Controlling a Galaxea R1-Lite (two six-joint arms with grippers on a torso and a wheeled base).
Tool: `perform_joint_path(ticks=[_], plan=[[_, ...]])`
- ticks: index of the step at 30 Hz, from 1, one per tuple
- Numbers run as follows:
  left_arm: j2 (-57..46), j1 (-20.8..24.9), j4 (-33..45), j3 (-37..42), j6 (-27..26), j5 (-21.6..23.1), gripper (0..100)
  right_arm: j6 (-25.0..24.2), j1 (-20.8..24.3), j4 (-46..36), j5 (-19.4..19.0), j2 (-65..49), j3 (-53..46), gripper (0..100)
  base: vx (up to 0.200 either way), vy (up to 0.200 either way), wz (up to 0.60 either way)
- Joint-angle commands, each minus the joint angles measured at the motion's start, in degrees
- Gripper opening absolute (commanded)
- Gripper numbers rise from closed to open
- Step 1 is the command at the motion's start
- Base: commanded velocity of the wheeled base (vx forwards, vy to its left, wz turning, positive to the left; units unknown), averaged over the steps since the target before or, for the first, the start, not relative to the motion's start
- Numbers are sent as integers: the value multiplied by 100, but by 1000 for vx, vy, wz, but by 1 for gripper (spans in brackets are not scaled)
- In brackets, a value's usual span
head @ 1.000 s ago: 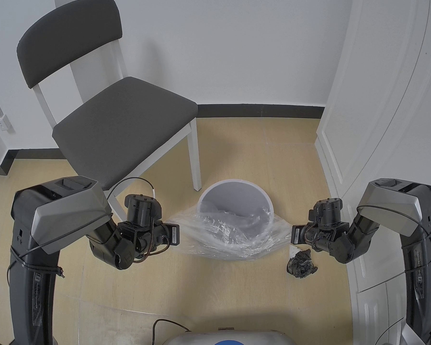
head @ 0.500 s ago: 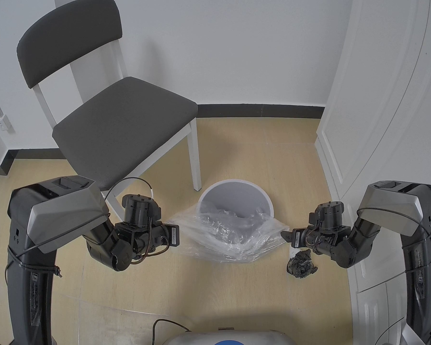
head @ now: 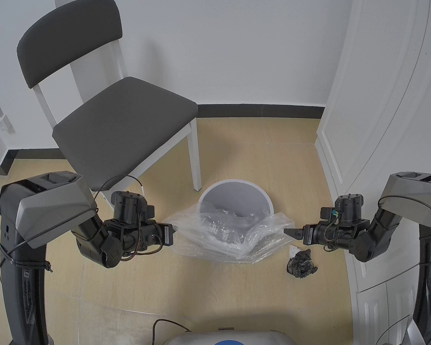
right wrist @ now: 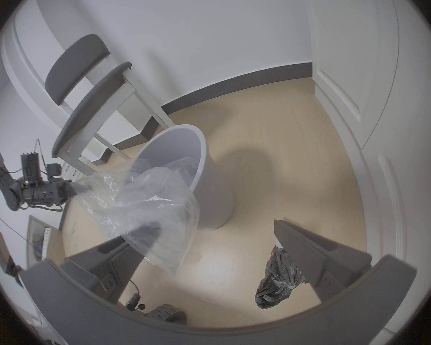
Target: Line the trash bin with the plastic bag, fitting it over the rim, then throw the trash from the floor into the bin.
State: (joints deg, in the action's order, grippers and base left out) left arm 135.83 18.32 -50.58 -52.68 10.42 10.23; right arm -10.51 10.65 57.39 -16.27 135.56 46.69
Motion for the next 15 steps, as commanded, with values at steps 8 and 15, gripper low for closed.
perform_joint_path(ticks=[8, 15], plan=[[-21, -215, 4, 12, 109, 269, 100, -514, -441, 18, -939, -399, -213, 100, 0, 0, 0], [-4, -312, 22, -32, 109, 269, 100, -522, -925, 18, -1862, -618, -380, 100, 0, 0, 0]])
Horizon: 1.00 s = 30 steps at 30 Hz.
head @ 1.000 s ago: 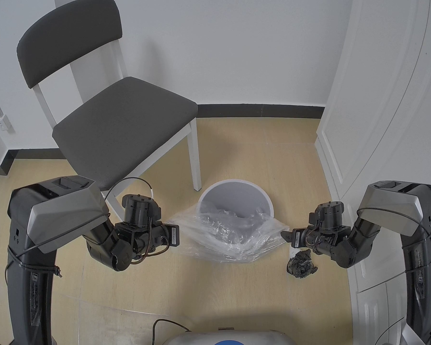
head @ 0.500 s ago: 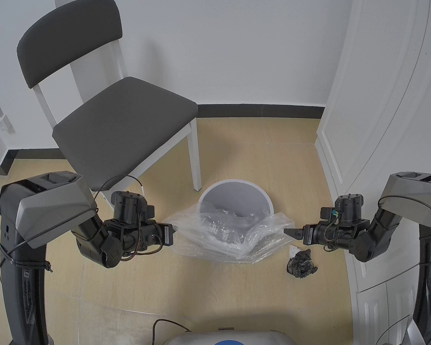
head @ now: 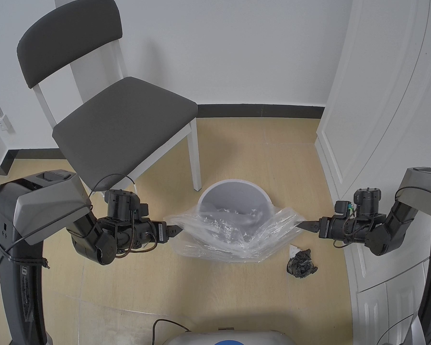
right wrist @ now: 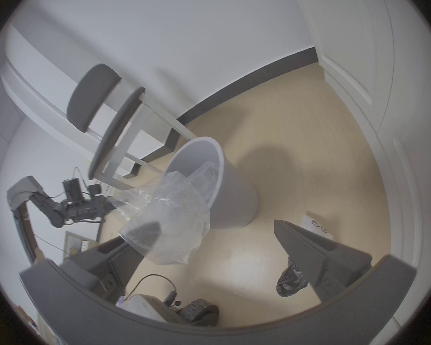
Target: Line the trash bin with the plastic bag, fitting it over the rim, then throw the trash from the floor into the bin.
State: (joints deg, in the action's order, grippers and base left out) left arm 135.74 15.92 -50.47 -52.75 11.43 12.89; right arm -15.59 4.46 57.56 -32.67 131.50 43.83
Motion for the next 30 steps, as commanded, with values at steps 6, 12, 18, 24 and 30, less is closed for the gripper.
perform_joint_path(ticks=[6, 12, 18, 24, 30], plan=[[-4, -107, 64, -25, 8, -5, 100, 39, -508, -17, -424, -248, -173, 100, 0, 0, 0], [-30, -133, 389, -69, -18, -23, 100, 522, -578, -79, -442, 69, -208, 100, 0, 0, 0], [-30, -177, 556, -113, -62, -32, 100, 768, -771, -87, -442, 148, -208, 100, 0, 0, 0], [-21, -203, 600, -157, -62, -23, 100, 856, -912, -175, -442, 113, -208, 100, 0, 0, 0], [-13, -256, 600, -183, -62, -23, 100, 1190, -1044, -571, -442, 16, -137, 100, 0, 0, 0]])
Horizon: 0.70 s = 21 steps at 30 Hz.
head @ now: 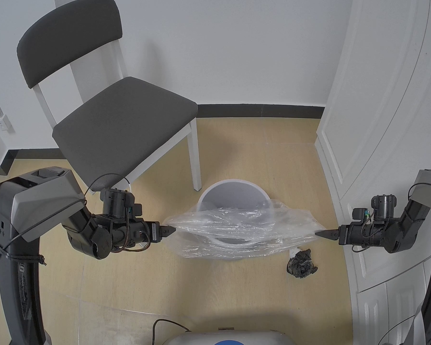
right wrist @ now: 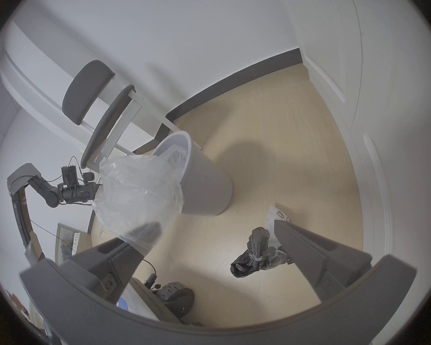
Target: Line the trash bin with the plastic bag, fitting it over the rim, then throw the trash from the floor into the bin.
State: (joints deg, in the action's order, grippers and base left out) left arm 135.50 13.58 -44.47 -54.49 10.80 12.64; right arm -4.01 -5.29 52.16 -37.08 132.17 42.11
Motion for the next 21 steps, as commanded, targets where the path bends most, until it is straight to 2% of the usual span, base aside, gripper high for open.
perform_joint_path(ticks=[1, 6, 12, 18, 21], plan=[[3, -22, 0, -9, 1, 1, 100, 32, -86, -31, -9, -51, 43, 100, 0, 0, 0], [-41, 48, -18, 61, 1, 1, 100, 32, -121, -13, -36, -200, 34, 100, 0, 0, 0], [-85, 145, -9, 88, 1, -16, 100, 23, 54, -4, -36, -657, -133, 100, 0, 0, 0], [-182, 242, -18, 167, 10, -34, 100, 23, 635, 48, 70, -1167, -458, 100, 0, 0, 0], [-270, 277, -27, 220, 10, -25, 100, 32, 854, 57, 263, -1343, -572, 100, 0, 0, 0]])
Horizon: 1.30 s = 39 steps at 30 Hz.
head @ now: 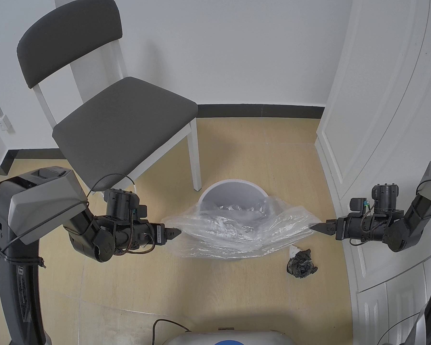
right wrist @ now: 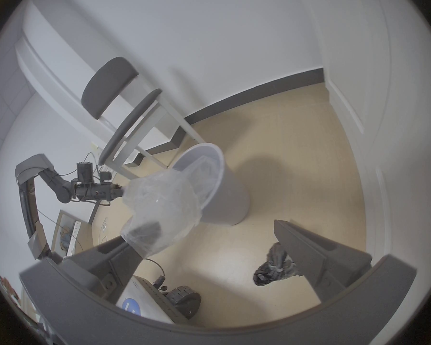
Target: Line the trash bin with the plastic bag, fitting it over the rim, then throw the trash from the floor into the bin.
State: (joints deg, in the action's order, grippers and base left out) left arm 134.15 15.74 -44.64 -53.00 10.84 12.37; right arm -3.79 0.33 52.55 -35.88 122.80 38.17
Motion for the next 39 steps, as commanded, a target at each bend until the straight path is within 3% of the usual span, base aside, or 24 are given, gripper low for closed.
perform_joint_path(ticks=[1, 5, 15, 24, 27, 28, 32, 35, 37, 39], plan=[[-134, 61, -9, 71, 6, 2, 100, 10, 292, 18, 142, -406, -178, 100, 0, 0, 0], [-266, 105, -27, 176, -3, 2, 100, 1, 494, 27, 564, -537, -222, 100, 0, 0, 0], [-222, 131, -53, 203, -29, 11, 100, 19, 512, 27, 766, -845, -372, 100, 0, 0, 0], [-266, 158, -80, 247, -11, 2, 100, 115, 890, 36, 1390, -704, -354, 100, 0, 0, 0], [-284, 193, -97, 247, -3, 2, 100, 168, 1206, 27, 1874, -748, -354, 100, 0, 0, 0], [-284, 193, -97, 247, -3, 2, 100, 168, 1206, 27, 1874, -748, -354, 100, 0, 0, 0], [-301, 325, -106, 238, -3, -86, 100, 704, 1224, 36, 2507, 60, -380, 100, 0, 0, 0], [-345, 351, -141, 238, -3, -156, 100, 687, 1057, 185, 2515, 394, -389, 100, 0, 0, 0], [-319, 413, -370, 299, -11, -341, 100, 388, 864, 519, 1874, 816, -530, 100, 0, 0, 0], [-354, 421, -466, 440, -38, -323, 100, 265, 793, 704, 1575, 930, -556, 100, 0, 0, 0]])
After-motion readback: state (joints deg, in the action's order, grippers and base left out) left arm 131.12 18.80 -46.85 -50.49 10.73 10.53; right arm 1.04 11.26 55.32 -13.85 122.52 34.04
